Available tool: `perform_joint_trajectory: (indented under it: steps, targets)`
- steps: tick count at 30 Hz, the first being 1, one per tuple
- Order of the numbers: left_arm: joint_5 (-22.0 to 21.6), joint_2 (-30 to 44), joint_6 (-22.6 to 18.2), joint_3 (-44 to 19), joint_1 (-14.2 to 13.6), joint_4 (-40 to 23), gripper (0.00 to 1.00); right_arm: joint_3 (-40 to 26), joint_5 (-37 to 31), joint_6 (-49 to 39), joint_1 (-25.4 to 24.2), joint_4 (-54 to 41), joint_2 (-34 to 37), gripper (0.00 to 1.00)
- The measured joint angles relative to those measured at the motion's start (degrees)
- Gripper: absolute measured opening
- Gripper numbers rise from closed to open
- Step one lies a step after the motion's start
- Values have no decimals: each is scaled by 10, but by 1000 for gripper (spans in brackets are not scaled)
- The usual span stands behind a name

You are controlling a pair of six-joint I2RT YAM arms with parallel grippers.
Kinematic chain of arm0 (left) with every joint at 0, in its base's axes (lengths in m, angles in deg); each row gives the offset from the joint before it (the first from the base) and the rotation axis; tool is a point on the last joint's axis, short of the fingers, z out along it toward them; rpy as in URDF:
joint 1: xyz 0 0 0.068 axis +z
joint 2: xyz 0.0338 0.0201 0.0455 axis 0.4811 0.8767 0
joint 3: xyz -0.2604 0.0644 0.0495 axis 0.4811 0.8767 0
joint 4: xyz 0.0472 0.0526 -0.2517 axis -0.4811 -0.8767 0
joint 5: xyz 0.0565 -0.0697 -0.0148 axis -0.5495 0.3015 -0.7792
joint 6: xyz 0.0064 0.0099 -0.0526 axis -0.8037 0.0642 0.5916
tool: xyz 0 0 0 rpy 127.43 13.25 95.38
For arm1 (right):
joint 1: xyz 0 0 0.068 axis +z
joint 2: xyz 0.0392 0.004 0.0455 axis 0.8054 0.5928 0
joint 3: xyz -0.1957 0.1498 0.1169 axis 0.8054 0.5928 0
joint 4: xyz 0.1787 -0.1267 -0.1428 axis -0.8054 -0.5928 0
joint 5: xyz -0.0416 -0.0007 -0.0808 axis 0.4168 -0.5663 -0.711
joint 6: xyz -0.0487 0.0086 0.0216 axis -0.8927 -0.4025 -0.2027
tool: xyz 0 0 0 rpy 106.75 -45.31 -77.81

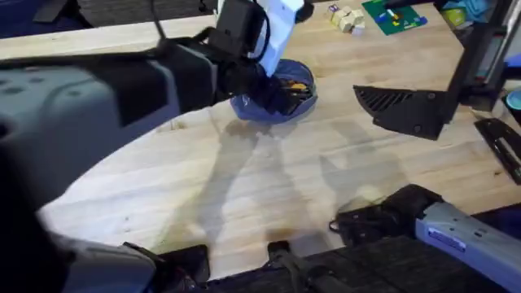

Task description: Unzip the bag, pick up the pens from the table one at a time and place them inside, then zip the bag closed.

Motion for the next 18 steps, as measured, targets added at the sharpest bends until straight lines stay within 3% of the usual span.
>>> perform_joint_trajectory:
  steps: [8,12,18]
  targets:
    - [-4,-117,-2,0,5,-80,992,0,17,0,0,-9,0,998]
    - [-1,-180,-44,0,24,-149,992,0,43,0,0,-23,0,998]
    - [48,-233,-120,0,82,-244,992,0,69,0,0,-33,0,998]
